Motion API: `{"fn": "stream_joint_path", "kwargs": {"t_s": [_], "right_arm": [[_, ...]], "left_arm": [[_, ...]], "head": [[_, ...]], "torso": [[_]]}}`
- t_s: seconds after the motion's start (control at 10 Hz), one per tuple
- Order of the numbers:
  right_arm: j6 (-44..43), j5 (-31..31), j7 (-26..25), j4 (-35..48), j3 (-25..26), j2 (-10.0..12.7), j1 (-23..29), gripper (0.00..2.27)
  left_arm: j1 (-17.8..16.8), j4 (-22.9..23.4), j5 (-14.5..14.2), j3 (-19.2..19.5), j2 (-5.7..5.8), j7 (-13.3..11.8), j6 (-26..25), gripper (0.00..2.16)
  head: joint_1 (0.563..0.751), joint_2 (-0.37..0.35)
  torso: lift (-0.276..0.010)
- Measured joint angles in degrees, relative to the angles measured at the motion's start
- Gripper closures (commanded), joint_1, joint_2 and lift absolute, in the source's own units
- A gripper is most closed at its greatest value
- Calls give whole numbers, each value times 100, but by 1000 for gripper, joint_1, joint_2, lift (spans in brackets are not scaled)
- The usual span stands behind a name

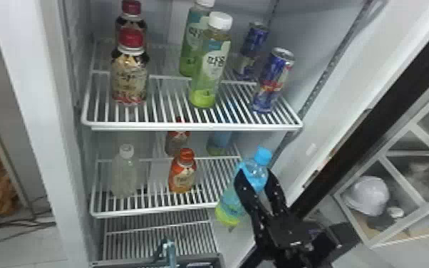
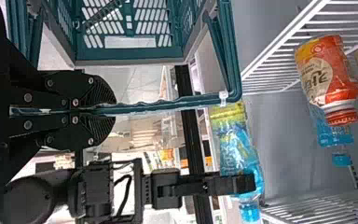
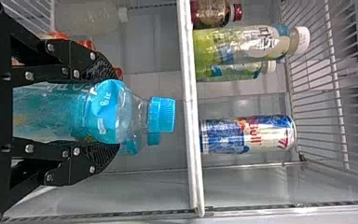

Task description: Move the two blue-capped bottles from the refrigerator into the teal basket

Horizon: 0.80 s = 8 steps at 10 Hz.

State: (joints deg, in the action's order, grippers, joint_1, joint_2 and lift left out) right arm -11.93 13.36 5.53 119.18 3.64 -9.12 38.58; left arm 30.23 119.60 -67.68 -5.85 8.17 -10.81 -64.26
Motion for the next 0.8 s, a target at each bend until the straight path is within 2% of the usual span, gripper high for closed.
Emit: {"fn": "stream_joint_path", "kwargs": {"t_s": [0.2,0.4,0.8], "right_arm": [[597,21,414,535,150,3,404,786],[1192,89,635,1043,209,-145,719,786],[2029,161,1076,1383,243,-403,878,783]], "left_arm": [[12,0,0,9,0,0,0,1108],[23,0,0,14,3,0,0,1108],[28,0,0,9,9,0,0,1108]], "head": [[695,-350],[695,-350],[695,-350]], "torso": [[-136],[-136],[-136]]}}
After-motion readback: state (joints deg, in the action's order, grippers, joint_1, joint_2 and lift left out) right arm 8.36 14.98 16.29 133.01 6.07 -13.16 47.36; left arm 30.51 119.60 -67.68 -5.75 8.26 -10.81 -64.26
